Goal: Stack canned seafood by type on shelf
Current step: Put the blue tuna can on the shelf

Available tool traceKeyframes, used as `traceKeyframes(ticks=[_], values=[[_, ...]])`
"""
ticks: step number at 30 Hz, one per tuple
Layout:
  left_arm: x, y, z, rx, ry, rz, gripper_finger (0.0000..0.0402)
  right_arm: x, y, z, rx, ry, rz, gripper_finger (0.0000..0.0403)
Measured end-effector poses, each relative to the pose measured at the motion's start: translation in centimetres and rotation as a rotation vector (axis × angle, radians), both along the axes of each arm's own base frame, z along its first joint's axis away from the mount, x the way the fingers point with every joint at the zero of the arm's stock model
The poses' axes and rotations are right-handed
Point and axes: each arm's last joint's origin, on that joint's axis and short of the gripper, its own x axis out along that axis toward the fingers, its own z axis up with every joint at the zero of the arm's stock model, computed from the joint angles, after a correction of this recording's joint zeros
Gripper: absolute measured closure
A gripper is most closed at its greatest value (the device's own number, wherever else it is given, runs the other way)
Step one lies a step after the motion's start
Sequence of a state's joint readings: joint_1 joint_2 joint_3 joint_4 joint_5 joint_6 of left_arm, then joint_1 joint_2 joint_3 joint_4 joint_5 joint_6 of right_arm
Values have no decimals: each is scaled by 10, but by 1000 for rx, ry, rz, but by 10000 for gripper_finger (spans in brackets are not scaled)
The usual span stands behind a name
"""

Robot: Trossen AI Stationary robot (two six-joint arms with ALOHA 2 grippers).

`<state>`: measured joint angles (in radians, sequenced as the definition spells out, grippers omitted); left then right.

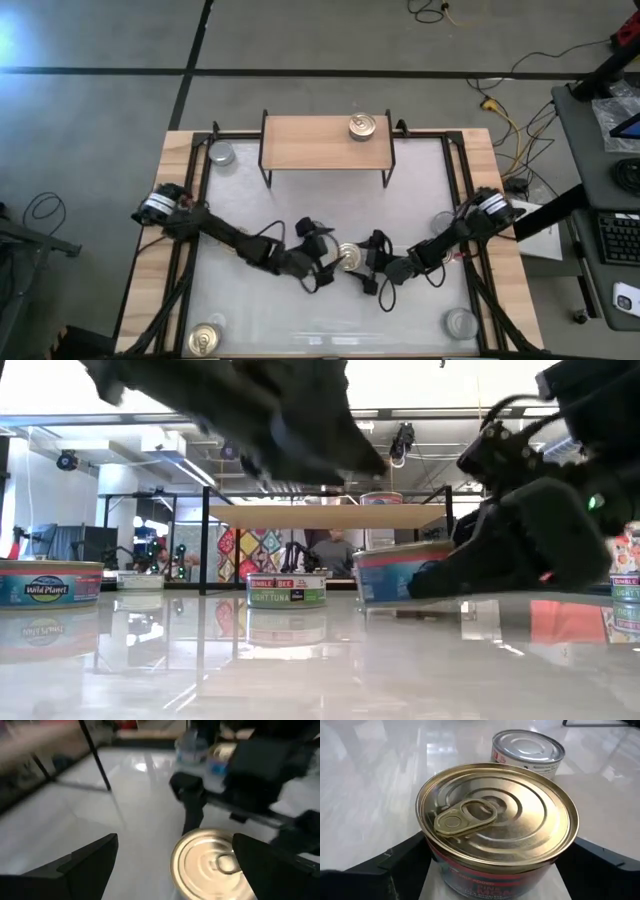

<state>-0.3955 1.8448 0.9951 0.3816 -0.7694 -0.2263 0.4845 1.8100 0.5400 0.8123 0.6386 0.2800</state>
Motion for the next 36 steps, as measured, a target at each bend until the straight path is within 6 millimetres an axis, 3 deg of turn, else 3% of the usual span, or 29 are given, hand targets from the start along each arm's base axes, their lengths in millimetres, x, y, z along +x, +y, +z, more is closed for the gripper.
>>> traceKeyframes(ticks=[6, 12, 15, 19, 23, 29, 33, 36], values=[[-23, -33, 23, 139, -49, 46, 25, -5, -3, 53, -32, 76, -38, 46], [-28, -39, 24, 163, -54, 68, 25, -4, -15, 129, -198, 128, -188, 47], [-27, -37, 23, 149, -61, 80, 25, 1, -32, 162, -251, 122, -287, 47], [-25, -36, 21, 121, -54, 38, 25, 11, -69, 193, -246, 93, -424, 46], [-23, -39, 22, 72, -60, -56, 25, 22, -109, 204, -199, 97, -511, 46], [-21, -39, 21, 86, -52, -92, 25, 33, -162, 187, -59, 166, -586, 45], [-20, -43, 29, 104, -60, -249, 25, 32, -185, 183, -16, 185, -672, 44], [-22, -40, 46, 162, -89, -329, 25, 29, -194, 183, -15, 189, -693, 44]])
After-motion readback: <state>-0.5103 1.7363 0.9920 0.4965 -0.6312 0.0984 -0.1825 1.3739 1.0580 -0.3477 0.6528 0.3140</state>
